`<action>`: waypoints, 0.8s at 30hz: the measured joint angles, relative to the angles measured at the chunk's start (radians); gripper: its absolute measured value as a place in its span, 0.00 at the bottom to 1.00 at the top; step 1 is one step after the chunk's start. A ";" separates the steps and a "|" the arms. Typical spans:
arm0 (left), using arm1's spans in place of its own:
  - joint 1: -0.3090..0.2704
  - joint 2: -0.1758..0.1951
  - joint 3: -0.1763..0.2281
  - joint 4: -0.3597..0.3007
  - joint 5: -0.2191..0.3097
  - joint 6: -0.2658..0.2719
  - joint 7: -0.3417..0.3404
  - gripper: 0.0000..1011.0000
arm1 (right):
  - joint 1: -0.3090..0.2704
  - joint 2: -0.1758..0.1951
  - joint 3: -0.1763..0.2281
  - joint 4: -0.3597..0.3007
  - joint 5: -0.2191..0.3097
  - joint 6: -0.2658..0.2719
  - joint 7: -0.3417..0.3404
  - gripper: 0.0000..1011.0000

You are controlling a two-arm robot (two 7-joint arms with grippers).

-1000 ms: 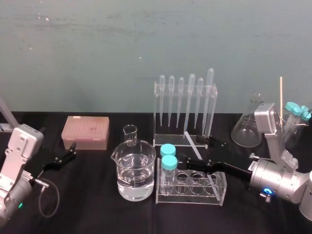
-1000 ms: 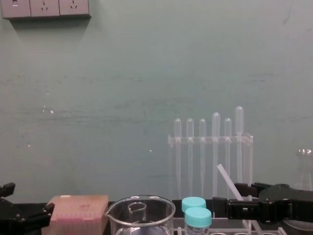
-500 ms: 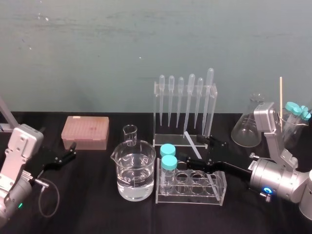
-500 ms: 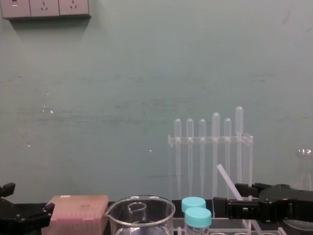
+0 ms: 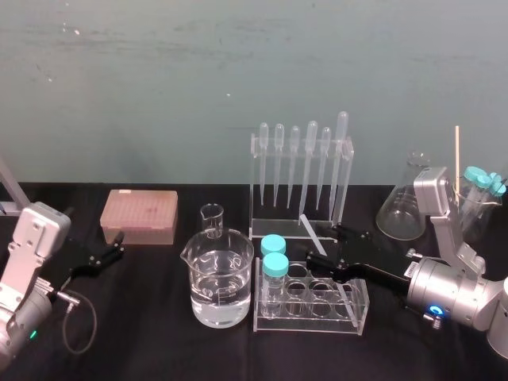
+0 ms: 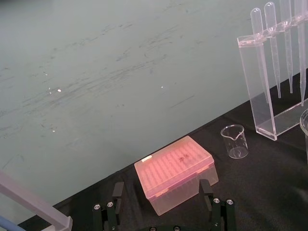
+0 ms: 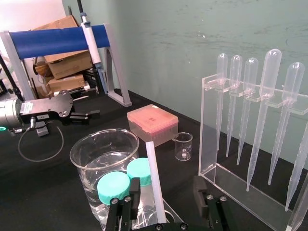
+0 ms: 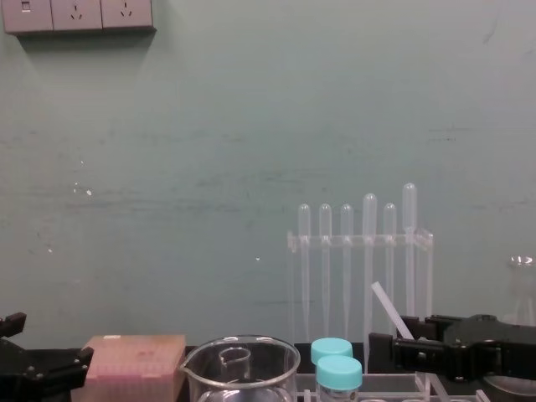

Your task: Pick up the stirring rod with one hand, then place it down.

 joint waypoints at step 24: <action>0.000 0.000 0.000 0.000 0.000 0.000 0.000 0.99 | -0.001 0.001 0.000 -0.001 0.000 -0.002 0.000 0.07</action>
